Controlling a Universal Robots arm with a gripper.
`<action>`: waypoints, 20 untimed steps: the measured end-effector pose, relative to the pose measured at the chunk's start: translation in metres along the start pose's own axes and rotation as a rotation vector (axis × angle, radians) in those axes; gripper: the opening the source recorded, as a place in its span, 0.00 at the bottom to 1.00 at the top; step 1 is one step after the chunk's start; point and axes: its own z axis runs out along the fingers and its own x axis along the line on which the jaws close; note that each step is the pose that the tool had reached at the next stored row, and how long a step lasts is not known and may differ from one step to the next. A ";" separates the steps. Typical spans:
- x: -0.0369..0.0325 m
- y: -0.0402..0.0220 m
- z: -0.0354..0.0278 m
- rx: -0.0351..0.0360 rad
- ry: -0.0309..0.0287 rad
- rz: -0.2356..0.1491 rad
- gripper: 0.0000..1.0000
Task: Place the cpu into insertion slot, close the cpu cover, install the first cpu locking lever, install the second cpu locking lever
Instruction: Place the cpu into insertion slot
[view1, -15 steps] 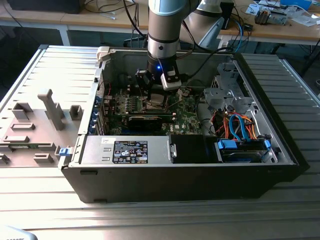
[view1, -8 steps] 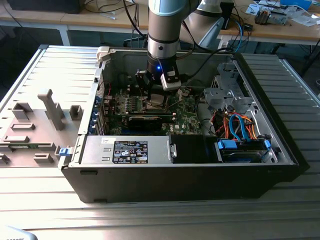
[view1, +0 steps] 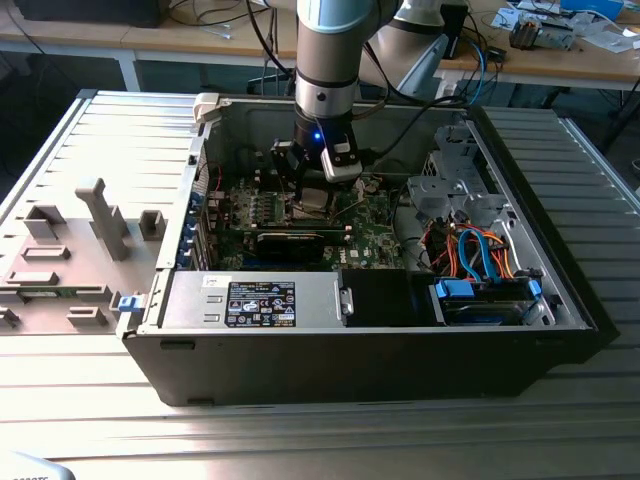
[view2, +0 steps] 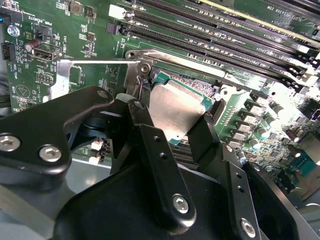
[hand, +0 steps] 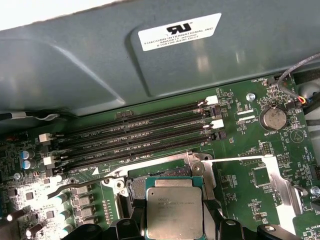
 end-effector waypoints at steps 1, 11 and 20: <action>0.0000 0.0000 0.0001 0.0000 -0.0001 0.001 0.54; 0.0000 -0.0001 0.0015 -0.0001 -0.0002 0.007 0.54; -0.0001 -0.0001 0.0027 -0.0002 -0.0004 0.012 0.54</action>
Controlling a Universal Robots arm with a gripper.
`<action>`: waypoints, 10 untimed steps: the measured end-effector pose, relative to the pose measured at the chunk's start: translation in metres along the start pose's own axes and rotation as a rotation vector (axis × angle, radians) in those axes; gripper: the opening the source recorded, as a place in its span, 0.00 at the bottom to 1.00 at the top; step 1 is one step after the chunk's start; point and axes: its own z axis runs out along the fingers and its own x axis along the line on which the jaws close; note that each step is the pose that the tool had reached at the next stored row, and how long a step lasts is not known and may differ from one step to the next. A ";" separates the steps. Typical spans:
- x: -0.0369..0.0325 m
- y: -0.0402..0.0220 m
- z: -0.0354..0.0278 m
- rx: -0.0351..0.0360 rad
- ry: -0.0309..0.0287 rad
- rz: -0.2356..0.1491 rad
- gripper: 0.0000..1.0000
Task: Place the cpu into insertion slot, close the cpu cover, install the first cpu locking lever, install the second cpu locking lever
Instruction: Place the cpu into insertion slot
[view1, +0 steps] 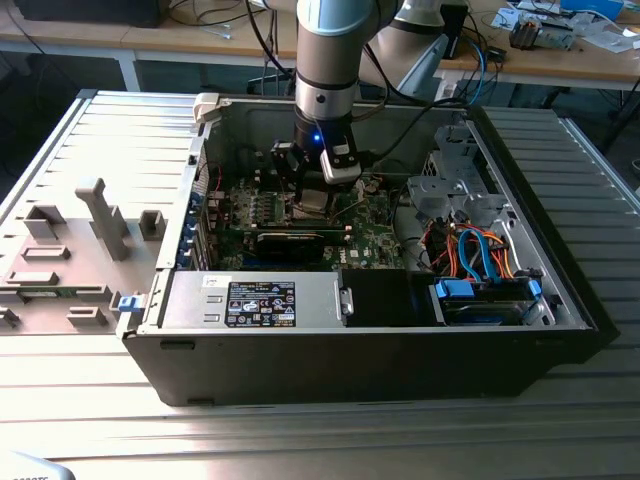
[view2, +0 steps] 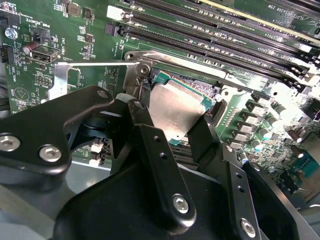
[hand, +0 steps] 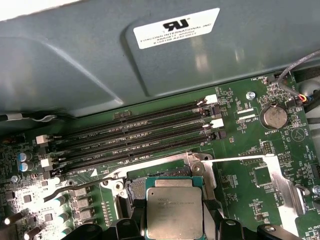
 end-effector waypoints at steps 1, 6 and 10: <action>0.0000 0.0000 0.0001 0.0000 0.0000 0.000 0.54; 0.0000 0.0000 0.0007 -0.0001 -0.0001 0.003 0.54; 0.0000 -0.0001 0.0013 -0.0001 -0.0002 0.006 0.54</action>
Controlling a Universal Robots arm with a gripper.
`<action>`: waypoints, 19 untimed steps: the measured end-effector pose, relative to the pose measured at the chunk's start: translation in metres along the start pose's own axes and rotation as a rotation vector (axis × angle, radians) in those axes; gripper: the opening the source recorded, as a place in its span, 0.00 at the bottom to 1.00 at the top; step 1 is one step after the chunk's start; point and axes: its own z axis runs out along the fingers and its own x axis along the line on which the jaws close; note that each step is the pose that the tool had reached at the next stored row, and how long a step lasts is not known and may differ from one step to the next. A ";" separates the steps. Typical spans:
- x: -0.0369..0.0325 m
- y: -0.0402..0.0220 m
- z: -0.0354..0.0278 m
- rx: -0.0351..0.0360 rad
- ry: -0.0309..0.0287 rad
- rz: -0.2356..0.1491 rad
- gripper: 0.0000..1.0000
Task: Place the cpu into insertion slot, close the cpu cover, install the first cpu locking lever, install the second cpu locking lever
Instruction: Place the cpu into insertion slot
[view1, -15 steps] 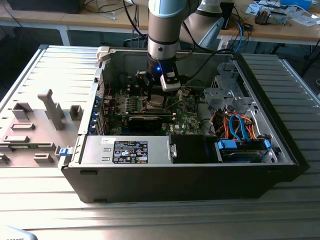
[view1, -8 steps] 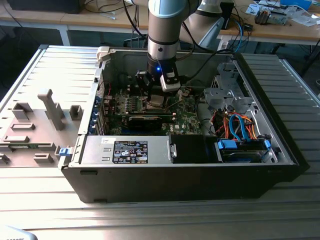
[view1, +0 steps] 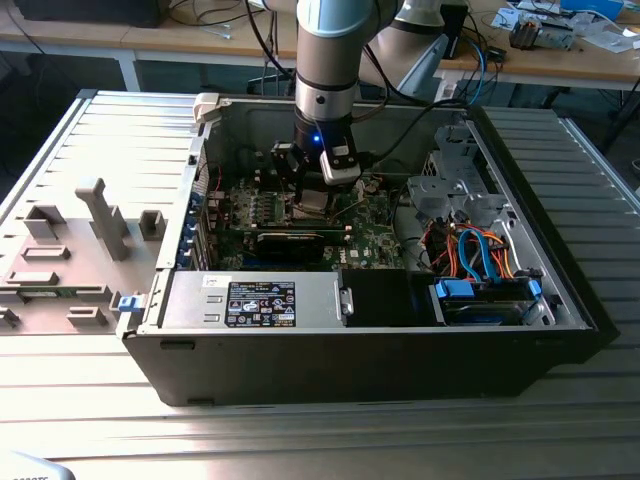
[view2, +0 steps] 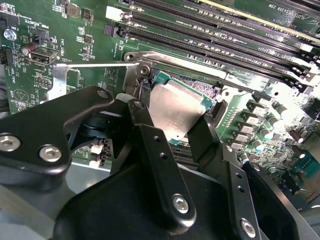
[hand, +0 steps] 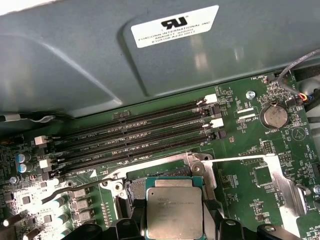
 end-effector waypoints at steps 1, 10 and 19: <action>0.0000 0.0000 0.0001 0.0001 0.0001 0.001 0.54; 0.0000 0.0000 0.0012 -0.0001 -0.0002 0.005 0.54; 0.0000 -0.0001 0.0024 -0.0002 -0.0003 0.010 0.54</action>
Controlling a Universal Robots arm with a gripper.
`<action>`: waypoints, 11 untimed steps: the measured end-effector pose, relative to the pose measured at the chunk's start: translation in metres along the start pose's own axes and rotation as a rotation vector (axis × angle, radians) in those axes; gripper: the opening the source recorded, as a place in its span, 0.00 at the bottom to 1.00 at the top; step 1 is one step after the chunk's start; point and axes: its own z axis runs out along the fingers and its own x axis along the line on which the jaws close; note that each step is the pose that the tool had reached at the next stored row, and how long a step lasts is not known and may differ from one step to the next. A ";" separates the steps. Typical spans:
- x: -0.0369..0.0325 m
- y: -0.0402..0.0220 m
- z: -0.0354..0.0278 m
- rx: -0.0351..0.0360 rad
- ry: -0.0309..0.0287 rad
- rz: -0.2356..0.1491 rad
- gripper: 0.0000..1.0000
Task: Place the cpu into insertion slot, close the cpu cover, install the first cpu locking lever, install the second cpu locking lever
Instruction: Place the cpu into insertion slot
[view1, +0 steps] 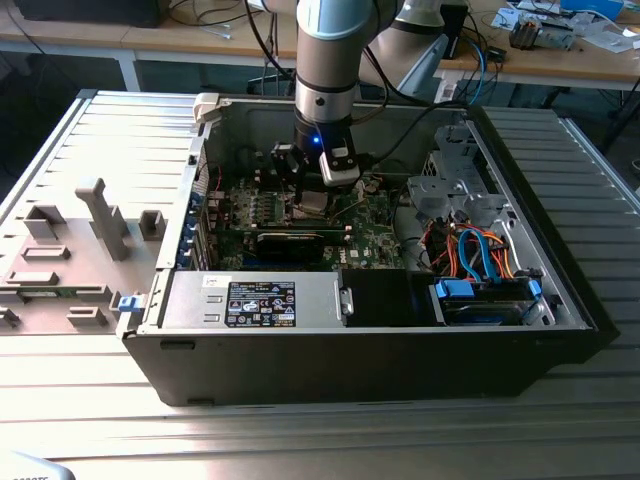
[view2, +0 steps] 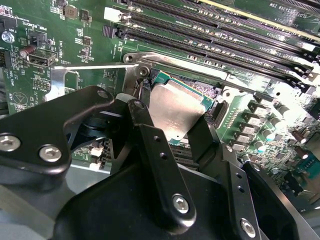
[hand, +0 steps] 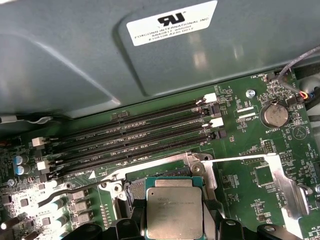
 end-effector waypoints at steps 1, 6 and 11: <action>0.0000 0.0000 0.0001 0.0000 0.0000 0.000 0.54; -0.0001 -0.0001 0.0021 -0.0002 -0.0003 0.010 0.54; -0.0001 -0.0001 0.0030 -0.0002 -0.0004 0.014 0.54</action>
